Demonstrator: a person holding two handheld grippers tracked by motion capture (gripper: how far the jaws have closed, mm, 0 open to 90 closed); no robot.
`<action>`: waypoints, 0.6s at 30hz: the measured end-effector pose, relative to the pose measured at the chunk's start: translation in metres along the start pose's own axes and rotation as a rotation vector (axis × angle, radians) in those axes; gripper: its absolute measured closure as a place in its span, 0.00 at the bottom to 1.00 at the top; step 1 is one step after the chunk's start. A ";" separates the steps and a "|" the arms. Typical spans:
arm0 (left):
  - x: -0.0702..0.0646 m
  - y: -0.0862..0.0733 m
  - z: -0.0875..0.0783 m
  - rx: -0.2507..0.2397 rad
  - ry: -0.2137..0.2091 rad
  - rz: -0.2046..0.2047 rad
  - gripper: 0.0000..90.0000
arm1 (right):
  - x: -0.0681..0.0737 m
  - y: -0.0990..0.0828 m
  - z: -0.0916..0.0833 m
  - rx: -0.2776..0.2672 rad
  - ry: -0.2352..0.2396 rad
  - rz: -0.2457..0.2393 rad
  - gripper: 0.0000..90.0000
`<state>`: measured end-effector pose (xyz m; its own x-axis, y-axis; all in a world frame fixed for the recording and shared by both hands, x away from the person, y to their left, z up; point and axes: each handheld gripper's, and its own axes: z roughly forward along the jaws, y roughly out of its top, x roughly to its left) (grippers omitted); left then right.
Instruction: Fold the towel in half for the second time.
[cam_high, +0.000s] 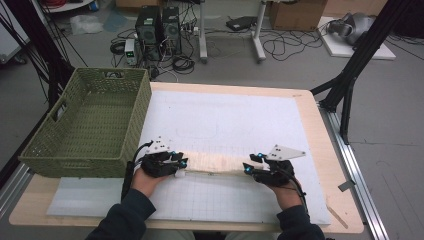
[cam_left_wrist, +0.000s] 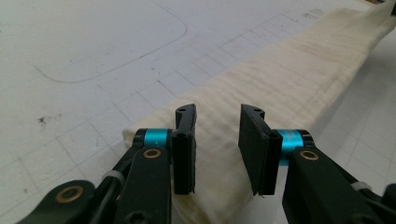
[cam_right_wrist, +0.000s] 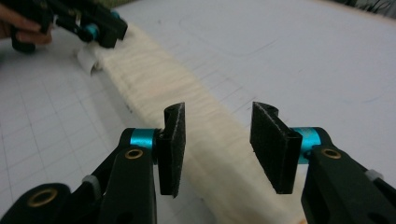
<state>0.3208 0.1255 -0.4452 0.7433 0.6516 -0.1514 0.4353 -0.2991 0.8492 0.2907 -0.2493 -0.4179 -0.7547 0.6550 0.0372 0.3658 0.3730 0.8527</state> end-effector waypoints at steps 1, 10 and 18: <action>0.000 -0.001 0.000 0.003 0.000 0.000 0.74 | 0.002 -0.001 0.005 0.021 0.001 -0.004 0.62; -0.001 -0.004 0.003 0.034 0.007 0.009 0.75 | -0.003 -0.016 0.021 0.168 -0.034 0.003 0.63; -0.002 -0.004 0.003 0.046 0.011 0.022 0.75 | -0.020 -0.019 0.009 0.166 -0.202 0.000 0.62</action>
<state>0.3190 0.1230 -0.4499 0.7474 0.6521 -0.1269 0.4416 -0.3450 0.8282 0.3038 -0.2634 -0.4400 -0.6366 0.7667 -0.0825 0.4626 0.4653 0.7547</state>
